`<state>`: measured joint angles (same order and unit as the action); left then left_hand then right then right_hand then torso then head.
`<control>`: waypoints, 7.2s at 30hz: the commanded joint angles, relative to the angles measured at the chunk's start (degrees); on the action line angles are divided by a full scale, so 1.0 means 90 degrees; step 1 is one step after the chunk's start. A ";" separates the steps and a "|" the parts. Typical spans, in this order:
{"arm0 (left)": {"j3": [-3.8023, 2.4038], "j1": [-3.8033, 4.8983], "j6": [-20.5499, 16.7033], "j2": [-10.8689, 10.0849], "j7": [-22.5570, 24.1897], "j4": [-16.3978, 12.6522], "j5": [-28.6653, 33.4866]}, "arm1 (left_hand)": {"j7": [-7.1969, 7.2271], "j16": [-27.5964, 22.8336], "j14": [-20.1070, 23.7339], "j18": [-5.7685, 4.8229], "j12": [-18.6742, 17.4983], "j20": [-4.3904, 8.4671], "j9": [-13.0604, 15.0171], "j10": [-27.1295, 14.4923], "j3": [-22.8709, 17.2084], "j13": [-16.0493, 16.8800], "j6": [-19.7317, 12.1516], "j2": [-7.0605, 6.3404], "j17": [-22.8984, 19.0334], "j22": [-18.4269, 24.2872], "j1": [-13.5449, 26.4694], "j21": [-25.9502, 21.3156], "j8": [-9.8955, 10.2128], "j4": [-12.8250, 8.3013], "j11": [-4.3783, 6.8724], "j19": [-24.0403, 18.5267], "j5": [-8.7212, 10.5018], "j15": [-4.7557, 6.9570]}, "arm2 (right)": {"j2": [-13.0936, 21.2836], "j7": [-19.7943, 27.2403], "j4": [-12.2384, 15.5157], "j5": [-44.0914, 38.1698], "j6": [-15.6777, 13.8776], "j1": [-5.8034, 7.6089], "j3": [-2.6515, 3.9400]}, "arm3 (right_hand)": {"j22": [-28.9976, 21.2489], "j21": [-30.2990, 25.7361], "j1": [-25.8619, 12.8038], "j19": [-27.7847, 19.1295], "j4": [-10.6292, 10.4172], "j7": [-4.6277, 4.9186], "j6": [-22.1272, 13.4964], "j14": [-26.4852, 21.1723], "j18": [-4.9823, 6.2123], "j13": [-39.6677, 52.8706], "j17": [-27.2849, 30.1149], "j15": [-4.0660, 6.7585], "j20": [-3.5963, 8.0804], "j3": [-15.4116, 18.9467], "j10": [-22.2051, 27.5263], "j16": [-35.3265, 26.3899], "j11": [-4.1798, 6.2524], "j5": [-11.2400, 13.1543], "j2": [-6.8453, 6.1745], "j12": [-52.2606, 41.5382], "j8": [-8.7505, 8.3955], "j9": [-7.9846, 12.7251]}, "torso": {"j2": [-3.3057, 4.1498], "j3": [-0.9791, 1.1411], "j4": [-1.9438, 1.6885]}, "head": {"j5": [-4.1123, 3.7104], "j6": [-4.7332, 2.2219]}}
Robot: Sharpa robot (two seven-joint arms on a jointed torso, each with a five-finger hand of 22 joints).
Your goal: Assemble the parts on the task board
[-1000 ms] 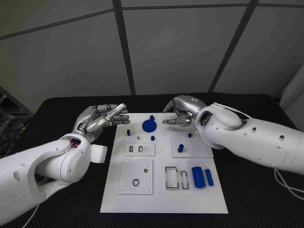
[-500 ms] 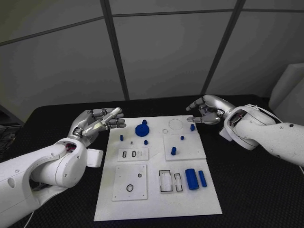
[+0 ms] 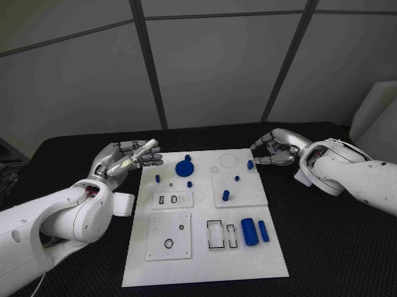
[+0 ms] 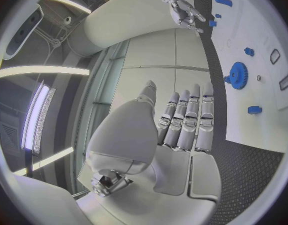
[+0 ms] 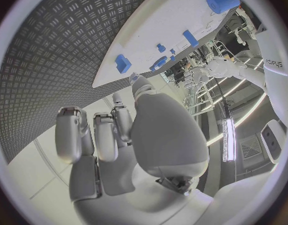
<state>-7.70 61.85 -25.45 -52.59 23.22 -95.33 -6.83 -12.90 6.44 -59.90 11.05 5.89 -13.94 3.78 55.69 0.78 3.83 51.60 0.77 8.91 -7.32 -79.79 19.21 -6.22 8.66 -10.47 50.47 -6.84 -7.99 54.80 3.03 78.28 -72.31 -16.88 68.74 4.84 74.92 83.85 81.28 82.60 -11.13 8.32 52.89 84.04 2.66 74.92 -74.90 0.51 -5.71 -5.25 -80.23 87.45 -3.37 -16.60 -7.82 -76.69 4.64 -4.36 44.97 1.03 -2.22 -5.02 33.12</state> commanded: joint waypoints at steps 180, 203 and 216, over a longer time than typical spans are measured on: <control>-0.0006 0.0008 0.0067 0.0053 -0.0046 0.0274 0.0019 | -0.0030 -0.0110 -0.0002 -0.0074 -0.0066 -0.0027 -0.0002 0.0000 -0.0043 -0.0005 0.0026 0.0067 0.0034 0.0036 -0.0088 -0.0060 0.0061 -0.0133 -0.0014 0.0006 0.0011 -0.0013 | -0.2415 -0.1872 0.0862 -0.1924 0.0590 -0.0371 -0.0459 | 0.0276 0.0024 0.0064 0.0060 0.0332 -0.0077 0.0786 0.0544 -0.0001 0.0107 -0.1151 0.0104 0.0113 -0.0435 0.0117 0.0042 0.0074 0.0429 0.0511 0.0181 0.0278 -0.0091 | -0.0106 -0.0055 -0.0018 | 0.0534 0.0724; -0.0006 0.0007 0.0069 0.0060 -0.0057 0.0293 0.0019 | -0.0030 -0.0110 -0.0002 -0.0074 -0.0066 -0.0027 -0.0002 0.0000 -0.0043 -0.0005 0.0026 0.0067 0.0034 0.0036 -0.0088 -0.0060 0.0061 -0.0133 -0.0014 0.0006 0.0011 -0.0013 | -0.2405 -0.1941 0.0885 -0.1982 0.0526 -0.0377 -0.0460 | 0.0190 -0.0028 -0.0066 0.0009 0.0321 0.0046 0.0457 0.0546 0.0017 -0.0032 -0.1168 0.0010 0.0028 -0.0402 0.0277 0.0045 -0.0036 0.0464 0.0351 0.0345 0.0101 -0.0008 | -0.0106 -0.0057 -0.0021 | 0.0540 0.0715; -0.0005 0.0006 0.0080 0.0071 -0.0073 0.0313 0.0019 | -0.0033 -0.0120 0.0000 -0.0074 -0.0072 -0.0028 -0.0002 -0.0001 -0.0042 -0.0006 0.0025 0.0071 0.0037 0.0040 -0.0086 -0.0066 0.0066 -0.0139 -0.0016 -0.0002 0.0011 -0.0015 | -0.2405 -0.1929 0.0904 -0.1998 0.0342 -0.0377 -0.0460 | 0.0126 -0.0070 -0.0171 -0.0028 0.0250 0.0159 -0.0061 0.0553 0.0031 -0.0243 -0.1202 -0.0084 -0.0061 -0.0312 0.0472 0.0058 -0.0143 0.0642 0.0223 0.0548 -0.0085 0.0054 | -0.0104 -0.0054 -0.0014 | 0.0543 0.0690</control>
<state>-7.71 61.81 -25.38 -52.03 22.47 -92.51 -6.59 -12.90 5.54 -59.90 11.06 5.43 -13.94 3.78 55.69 0.46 3.83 51.60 1.37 9.15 -7.01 -80.40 18.98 -5.99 7.73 -10.47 50.47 -6.84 -7.99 33.09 -13.75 86.37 -89.85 -13.23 65.36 0.76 74.92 83.57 79.90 82.41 -8.89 9.80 52.65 83.93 2.65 72.81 -74.91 0.19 -5.92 -8.31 -76.44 88.18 -4.71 -10.98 -5.41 -71.87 4.20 -3.95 44.02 0.54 -2.37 -0.07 39.33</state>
